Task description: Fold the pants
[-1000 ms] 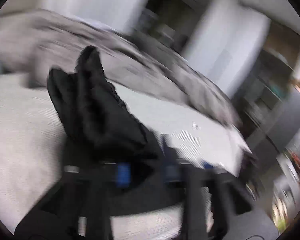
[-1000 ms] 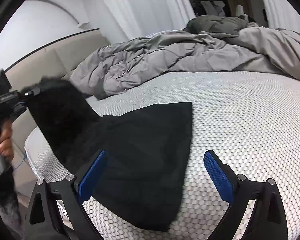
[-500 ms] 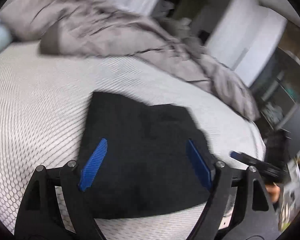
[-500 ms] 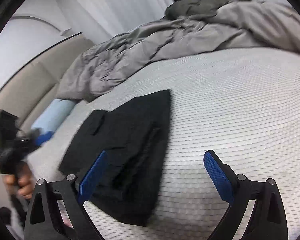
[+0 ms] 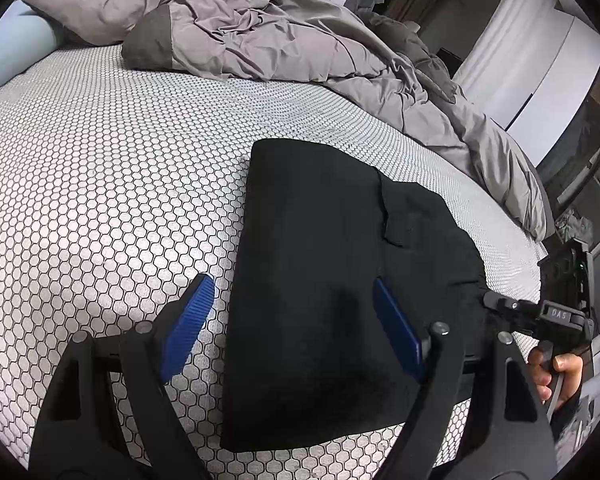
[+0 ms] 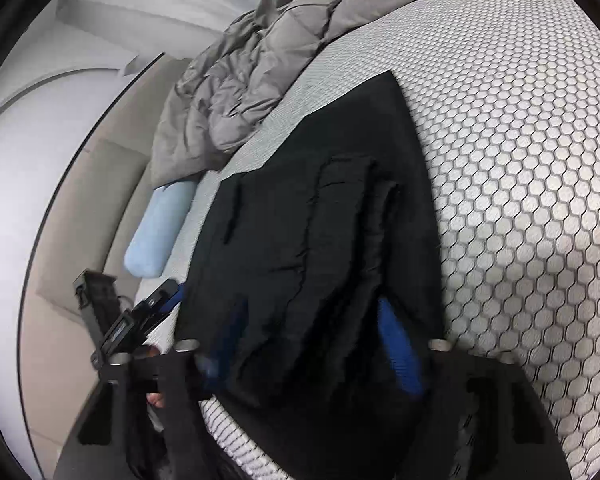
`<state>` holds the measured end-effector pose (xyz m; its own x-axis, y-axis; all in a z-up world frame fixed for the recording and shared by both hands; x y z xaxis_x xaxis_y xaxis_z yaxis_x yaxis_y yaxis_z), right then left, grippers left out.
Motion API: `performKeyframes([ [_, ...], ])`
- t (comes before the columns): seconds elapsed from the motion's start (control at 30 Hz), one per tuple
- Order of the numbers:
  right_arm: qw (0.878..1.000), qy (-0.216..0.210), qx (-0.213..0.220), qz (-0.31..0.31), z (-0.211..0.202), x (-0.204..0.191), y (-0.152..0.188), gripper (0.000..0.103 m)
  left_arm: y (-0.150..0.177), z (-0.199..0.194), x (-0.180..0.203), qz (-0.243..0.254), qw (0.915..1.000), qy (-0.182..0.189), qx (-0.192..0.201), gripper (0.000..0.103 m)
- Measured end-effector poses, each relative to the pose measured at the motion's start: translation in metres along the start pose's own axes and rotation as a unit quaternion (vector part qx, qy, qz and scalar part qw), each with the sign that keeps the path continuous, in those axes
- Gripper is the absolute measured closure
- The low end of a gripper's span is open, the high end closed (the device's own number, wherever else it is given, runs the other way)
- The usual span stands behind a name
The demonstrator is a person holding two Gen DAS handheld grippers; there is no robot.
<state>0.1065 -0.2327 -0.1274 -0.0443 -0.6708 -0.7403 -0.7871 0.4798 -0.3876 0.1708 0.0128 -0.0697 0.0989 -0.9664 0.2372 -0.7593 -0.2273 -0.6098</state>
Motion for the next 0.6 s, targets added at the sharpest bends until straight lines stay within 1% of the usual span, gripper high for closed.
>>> performKeyframes([
  [0.07,1.000,-0.004,0.000,-0.018,0.004,-0.011,-0.005,0.084,-0.001,-0.005,-0.001,-0.004,1.0000,0.003,0.003,0.025],
  [0.1,0.999,-0.001,0.007,-0.044,0.001,-0.022,-0.006,0.088,-0.001,-0.010,-0.001,-0.004,1.0000,0.005,0.006,0.025],
  [0.13,0.997,0.003,0.016,-0.077,-0.005,-0.037,-0.008,0.088,-0.001,-0.017,-0.001,-0.003,0.9999,0.010,0.010,0.025],
  [0.2,0.993,0.006,0.028,-0.118,-0.019,-0.061,-0.006,0.089,-0.001,-0.024,-0.001,0.005,0.9998,0.007,0.019,0.024],
  [0.23,0.991,0.012,0.029,-0.127,-0.026,-0.066,-0.004,0.089,0.000,-0.024,-0.001,0.011,0.9997,0.001,0.020,0.024],
  [0.27,0.992,0.019,0.026,-0.125,-0.028,-0.062,-0.002,0.088,0.001,-0.023,0.000,0.018,0.9996,-0.007,0.019,0.024],
  [0.3,0.993,0.036,0.019,-0.114,-0.025,-0.051,0.000,0.087,0.004,-0.018,0.001,0.028,0.9993,-0.020,0.011,0.024],
  [0.33,0.992,0.074,0.000,-0.101,-0.018,-0.034,0.004,0.085,0.006,-0.012,0.002,0.036,0.9989,-0.030,0.001,0.024],
  [0.37,0.991,0.102,-0.021,-0.085,-0.009,-0.017,0.009,0.080,0.009,-0.008,0.003,0.042,0.9984,-0.037,-0.009,0.025],
  [0.4,0.992,0.104,-0.030,-0.069,-0.004,-0.007,0.013,0.078,0.010,-0.006,0.004,0.047,0.9980,-0.041,-0.015,0.025],
  [0.47,0.994,0.081,-0.009,-0.070,-0.013,-0.016,0.010,0.073,0.012,-0.008,0.010,0.061,0.9974,-0.037,-0.010,0.024],
  [0.5,0.994,0.079,-0.001,-0.079,-0.018,-0.022,0.009,0.064,0.015,-0.008,0.015,0.085,0.9955,-0.042,-0.006,0.024],
  [0.57,0.991,0.086,0.012,-0.101,-0.025,-0.030,0.008,0.049,0.018,-0.004,0.019,0.102,0.9935,-0.049,-0.006,0.024],
  [0.6,0.992,0.082,0.011,-0.097,-0.025,-0.028,0.008,0.048,0.021,0.001,0.019,0.099,0.9940,-0.041,-0.020,0.024],
])
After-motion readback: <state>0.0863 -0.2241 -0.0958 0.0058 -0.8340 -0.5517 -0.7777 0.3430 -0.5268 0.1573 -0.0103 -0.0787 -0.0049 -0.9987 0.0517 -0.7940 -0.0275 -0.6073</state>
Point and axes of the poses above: each gripper's, at about its wrist camera, not at the fingertips, and z roughly the way its jaws point, x to its right, y to its underside, the point moved 6 cm from there along z, roughly the way its jaws point, and after that the axes turned 14 degrees about -y, right-handed, at the moved point
